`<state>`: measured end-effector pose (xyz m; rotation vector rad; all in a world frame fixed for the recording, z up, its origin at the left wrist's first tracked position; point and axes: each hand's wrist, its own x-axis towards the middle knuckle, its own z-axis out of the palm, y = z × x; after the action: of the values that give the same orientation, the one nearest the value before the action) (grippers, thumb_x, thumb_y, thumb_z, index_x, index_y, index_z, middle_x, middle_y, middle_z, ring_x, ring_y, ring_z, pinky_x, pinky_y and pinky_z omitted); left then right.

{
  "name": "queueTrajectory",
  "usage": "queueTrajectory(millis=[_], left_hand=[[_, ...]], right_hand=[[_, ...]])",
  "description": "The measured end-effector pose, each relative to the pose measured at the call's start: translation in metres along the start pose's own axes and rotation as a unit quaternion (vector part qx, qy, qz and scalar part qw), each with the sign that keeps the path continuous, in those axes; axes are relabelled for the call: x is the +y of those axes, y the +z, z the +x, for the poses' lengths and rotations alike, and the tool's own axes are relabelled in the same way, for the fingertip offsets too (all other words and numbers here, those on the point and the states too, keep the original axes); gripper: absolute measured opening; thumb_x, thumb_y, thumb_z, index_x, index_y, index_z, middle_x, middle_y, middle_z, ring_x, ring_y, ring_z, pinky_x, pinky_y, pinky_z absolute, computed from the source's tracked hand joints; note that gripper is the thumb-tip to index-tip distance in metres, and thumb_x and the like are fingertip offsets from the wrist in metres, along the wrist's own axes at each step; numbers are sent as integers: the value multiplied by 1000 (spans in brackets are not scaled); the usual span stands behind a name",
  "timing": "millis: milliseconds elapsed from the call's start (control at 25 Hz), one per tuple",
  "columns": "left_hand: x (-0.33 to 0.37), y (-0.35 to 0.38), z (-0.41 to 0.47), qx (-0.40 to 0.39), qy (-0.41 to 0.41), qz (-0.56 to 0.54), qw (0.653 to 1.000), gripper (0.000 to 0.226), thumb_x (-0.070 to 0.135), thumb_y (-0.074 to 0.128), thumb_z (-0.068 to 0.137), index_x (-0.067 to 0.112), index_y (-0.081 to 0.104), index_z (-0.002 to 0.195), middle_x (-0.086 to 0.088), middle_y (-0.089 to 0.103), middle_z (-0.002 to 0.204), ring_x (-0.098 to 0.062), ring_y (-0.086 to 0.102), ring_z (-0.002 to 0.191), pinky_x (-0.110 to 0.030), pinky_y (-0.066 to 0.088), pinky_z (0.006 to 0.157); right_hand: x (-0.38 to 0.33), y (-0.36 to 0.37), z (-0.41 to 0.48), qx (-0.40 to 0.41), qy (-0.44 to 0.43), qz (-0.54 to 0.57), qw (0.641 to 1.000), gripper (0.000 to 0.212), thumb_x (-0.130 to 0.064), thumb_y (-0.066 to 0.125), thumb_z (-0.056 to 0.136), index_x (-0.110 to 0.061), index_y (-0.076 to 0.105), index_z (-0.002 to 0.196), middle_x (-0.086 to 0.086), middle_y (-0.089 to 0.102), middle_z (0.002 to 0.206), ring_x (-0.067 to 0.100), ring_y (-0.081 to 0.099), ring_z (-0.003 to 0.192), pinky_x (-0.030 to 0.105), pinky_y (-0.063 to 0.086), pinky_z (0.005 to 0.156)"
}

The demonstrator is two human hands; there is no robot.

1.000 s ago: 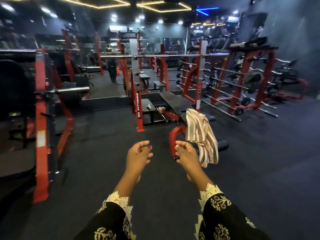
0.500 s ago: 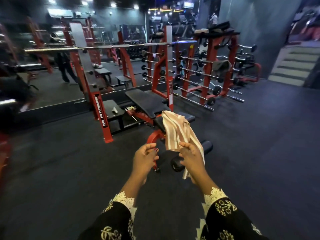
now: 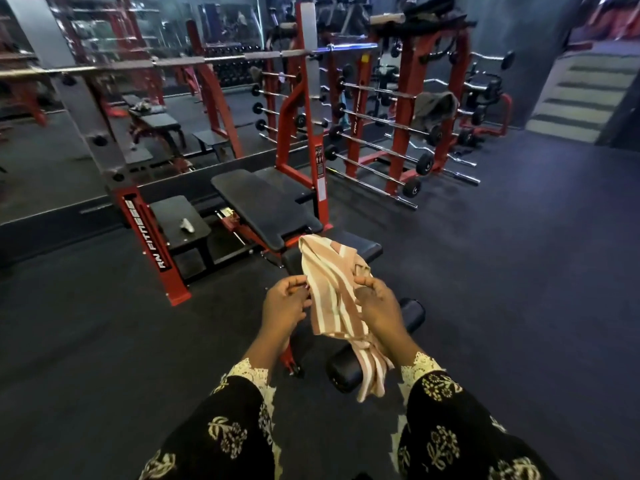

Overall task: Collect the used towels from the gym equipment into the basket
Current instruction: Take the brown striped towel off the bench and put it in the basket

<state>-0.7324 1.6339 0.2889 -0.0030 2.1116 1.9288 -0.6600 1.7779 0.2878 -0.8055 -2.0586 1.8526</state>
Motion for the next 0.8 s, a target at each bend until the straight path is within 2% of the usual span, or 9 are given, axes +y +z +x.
queueTrajectory(millis=[160,240,400,480,600,680,800], left_hand=[[-16,16,94,8,-23,9,1000,17,17,58,92,21,65,107,2,71,94,-13,67,79,-26,50,62],[-23,25,152,3,-37,19,999,20,18,58,92,21,63,111,0,70,98,-17,68,85,-28,49,63],[-32,45,264,-12,-72,25,997,23,14,57,91,12,63,113,-9,70,100,-25,67,84,-25,47,58],[-34,52,317,-15,-95,41,995,24,15,58,89,12,64,112,-12,72,100,-26,68,84,-27,48,62],[-44,63,389,-19,-113,86,990,26,15,59,87,14,66,112,-6,71,93,-18,63,77,-32,48,73],[-55,72,427,-26,-129,112,985,24,16,61,85,19,65,109,-3,69,101,-19,64,87,-35,51,81],[-78,85,463,-39,-152,158,975,38,17,67,83,18,61,120,-9,64,118,-26,61,106,-44,51,95]], right_hand=[[3,17,91,1,16,-38,999,23,-25,47,93,-26,59,113,-3,62,112,16,60,98,33,49,81],[8,30,142,6,22,-56,998,26,-24,46,93,-22,59,116,-1,62,113,16,59,97,33,47,82],[16,53,238,1,39,-101,994,26,-22,49,93,-19,60,116,1,65,109,10,58,87,25,41,70],[18,63,286,-4,48,-140,989,27,-19,50,93,-18,60,117,3,65,112,13,57,91,26,39,75],[27,76,349,-16,78,-177,981,30,-19,54,92,-15,58,122,6,64,120,19,57,106,24,37,85],[40,84,384,-34,96,-214,972,33,-21,58,92,-15,56,125,7,61,125,22,56,113,26,39,91],[65,93,423,-60,104,-285,951,49,-31,64,87,-18,49,132,6,57,133,24,53,121,29,36,97]])
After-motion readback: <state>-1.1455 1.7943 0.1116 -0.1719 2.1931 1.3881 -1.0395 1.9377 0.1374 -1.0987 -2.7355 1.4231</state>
